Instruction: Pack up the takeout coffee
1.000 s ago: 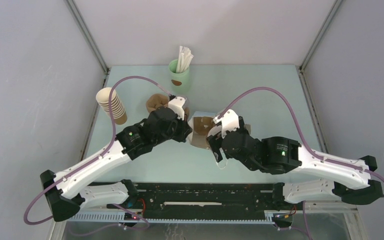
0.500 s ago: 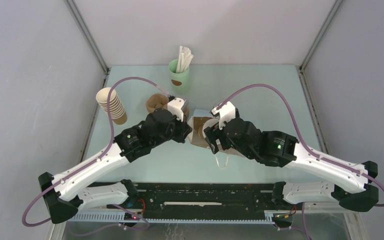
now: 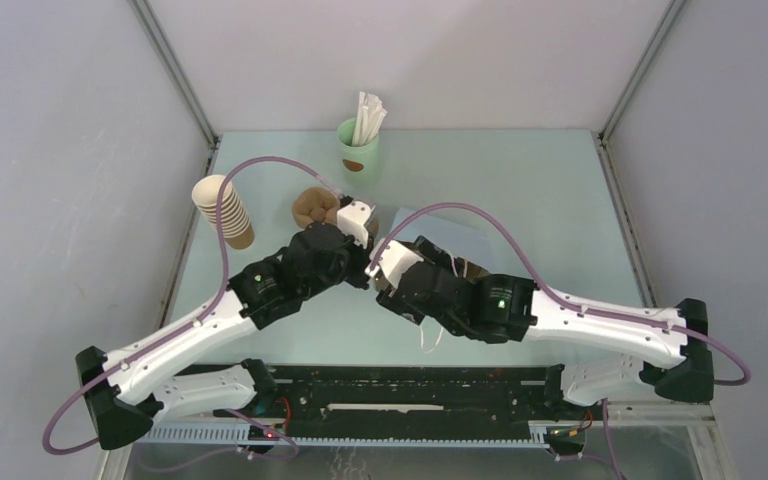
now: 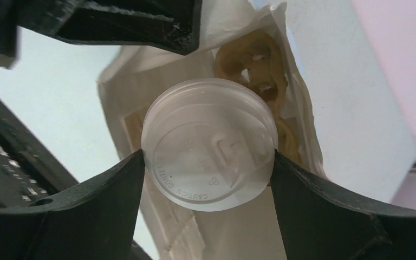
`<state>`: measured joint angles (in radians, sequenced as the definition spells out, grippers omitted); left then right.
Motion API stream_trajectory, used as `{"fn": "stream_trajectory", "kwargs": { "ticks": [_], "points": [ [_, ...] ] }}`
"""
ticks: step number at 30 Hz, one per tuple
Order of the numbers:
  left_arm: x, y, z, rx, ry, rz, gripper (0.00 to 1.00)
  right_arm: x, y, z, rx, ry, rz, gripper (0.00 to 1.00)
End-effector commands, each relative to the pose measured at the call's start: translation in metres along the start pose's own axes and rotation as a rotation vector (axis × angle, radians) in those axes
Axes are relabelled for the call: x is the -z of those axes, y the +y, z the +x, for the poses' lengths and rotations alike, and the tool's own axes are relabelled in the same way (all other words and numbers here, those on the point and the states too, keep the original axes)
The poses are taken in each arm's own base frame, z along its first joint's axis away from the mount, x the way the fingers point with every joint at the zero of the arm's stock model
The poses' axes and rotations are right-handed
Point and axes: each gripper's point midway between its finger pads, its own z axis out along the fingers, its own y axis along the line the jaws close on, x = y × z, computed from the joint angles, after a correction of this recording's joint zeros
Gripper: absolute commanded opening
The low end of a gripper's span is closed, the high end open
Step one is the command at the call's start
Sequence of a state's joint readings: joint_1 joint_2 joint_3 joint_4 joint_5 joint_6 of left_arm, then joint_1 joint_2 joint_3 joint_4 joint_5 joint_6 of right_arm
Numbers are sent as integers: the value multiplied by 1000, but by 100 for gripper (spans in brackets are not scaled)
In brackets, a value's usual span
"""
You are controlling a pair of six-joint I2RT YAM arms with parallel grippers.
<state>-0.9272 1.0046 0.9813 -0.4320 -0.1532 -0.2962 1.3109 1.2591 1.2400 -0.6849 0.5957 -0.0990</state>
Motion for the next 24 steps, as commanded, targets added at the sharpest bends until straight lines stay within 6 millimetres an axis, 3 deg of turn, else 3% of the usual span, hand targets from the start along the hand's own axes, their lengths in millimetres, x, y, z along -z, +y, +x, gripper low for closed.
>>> {"fn": "stream_trajectory", "kwargs": {
  "ticks": [1,6,11,16,24],
  "points": [
    [2,-3,-6,-33,-49,26,0,-3,-19,-4,89,-8,95,73],
    [4,0,-5,-62,-68,28,0,-1,-20,5,108,20,73,74],
    [2,3,0,-100,-60,22,0,23,-5,-6,-27,-72,-106,73],
    [0,4,4,-113,-53,21,0,32,-19,-3,-98,-92,-115,73],
    [1,0,-2,-102,-64,36,0,14,-18,17,44,-7,-31,72]
  ]
}}
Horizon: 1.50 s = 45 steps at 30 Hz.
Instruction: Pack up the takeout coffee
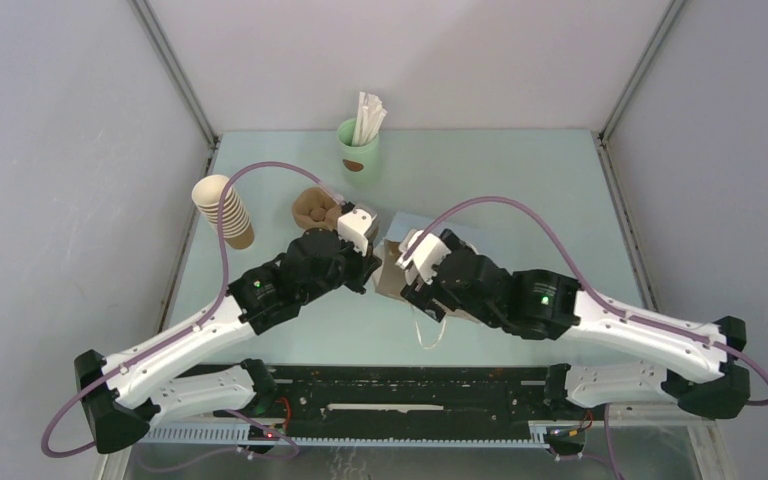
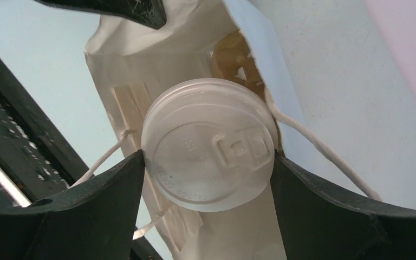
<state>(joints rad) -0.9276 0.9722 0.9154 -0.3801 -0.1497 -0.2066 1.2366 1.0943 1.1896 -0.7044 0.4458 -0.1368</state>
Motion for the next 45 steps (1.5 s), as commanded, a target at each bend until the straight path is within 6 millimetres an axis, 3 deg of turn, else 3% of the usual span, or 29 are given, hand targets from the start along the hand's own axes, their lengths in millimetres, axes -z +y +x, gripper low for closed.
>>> {"fn": "stream_trajectory", "kwargs": {
  "ticks": [1,7,12,16,31,38,41,45],
  "points": [
    [2,-5,-12,-15,-48,26,0,-15,-1,12,119,64,65,72],
    [1,-4,-10,-18,-39,23,0,-23,-5,7,280,79,144,73],
    [0,-5,-7,-15,-32,24,0,-27,-13,17,374,133,202,74],
    [0,-3,-4,-14,-26,20,0,-29,-8,31,432,166,182,74],
    [1,-2,-2,-39,-33,21,0,-30,-23,47,423,181,156,74],
    [2,0,-3,-57,-33,13,0,-15,-17,29,441,123,142,74],
    [2,0,-3,-59,-34,15,0,-13,-23,33,439,139,134,74],
    [4,-6,-8,-51,-50,42,0,-18,-15,35,487,146,92,74]
  ]
}}
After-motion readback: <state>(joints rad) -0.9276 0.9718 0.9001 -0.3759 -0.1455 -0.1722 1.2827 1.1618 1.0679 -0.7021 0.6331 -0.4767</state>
